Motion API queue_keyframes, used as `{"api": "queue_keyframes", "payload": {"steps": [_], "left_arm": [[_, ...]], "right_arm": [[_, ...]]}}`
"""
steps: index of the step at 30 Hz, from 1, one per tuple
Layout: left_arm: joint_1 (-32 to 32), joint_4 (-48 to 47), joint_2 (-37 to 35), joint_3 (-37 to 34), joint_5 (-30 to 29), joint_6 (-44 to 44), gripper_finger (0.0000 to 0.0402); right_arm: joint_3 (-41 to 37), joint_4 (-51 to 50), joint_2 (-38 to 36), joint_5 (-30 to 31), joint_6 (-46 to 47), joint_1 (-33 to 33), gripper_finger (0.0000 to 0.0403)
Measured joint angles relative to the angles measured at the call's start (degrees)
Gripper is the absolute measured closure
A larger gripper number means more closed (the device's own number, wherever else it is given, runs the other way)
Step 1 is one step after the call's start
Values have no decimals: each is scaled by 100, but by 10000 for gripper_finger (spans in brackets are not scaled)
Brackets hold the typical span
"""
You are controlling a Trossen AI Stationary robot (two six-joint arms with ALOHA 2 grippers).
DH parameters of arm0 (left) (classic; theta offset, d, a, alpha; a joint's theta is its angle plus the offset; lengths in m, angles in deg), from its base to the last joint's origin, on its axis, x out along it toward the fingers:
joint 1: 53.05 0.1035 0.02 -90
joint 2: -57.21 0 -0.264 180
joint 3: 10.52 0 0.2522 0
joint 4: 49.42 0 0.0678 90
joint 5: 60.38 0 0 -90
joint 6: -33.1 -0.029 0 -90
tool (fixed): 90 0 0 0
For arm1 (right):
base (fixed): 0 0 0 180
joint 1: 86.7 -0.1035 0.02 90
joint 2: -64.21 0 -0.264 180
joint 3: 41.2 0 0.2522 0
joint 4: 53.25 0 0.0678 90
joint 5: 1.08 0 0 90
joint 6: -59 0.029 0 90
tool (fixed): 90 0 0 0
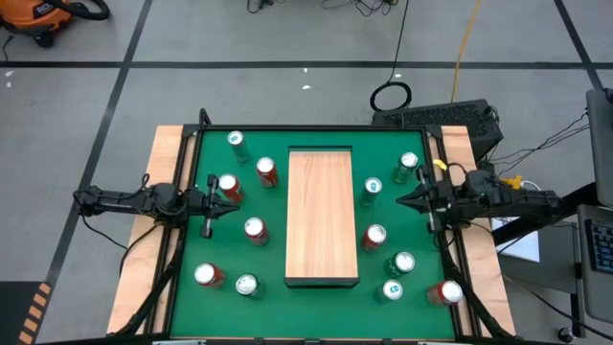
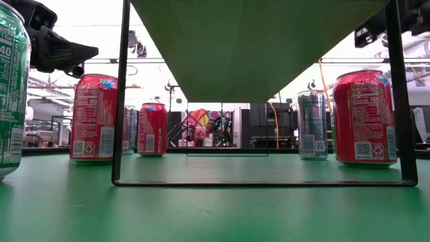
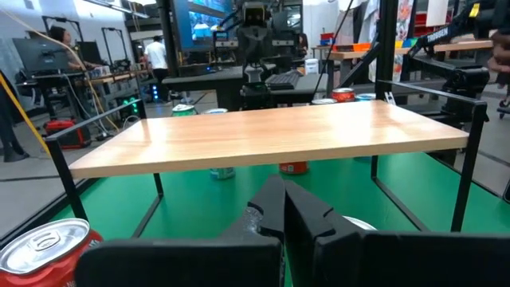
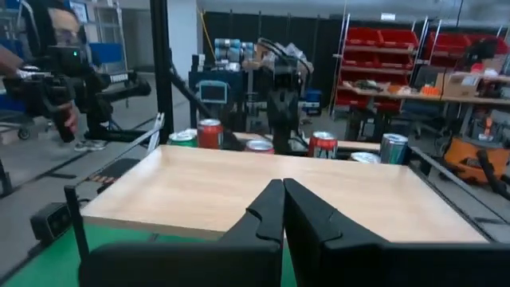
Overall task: Place canned beverage on shelf
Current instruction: Put the blue soda can on the shelf
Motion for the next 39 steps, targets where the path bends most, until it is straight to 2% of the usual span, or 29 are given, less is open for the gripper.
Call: {"api": "queue_keyframes", "payload": {"steps": [5,14,20,33,39], "left_arm": [[0,62,-1,2,-24,2,402],[-1,90,1,2,-22,0,402],[1,98,-1,2,-22,-2,402],[1,68,1,2,-11,0,402],[0,71,-1,3,16,293,402]], "right_arm": [[914,-75,724,-2,21,0,403],[2735,-1058,2165,-2,-23,0,403],[3725,-1661,2823,-2,-23,0,403],[5435,-2393,4212,4,31,0,403],[5773,-2510,4681,0,58,0,403]]}}
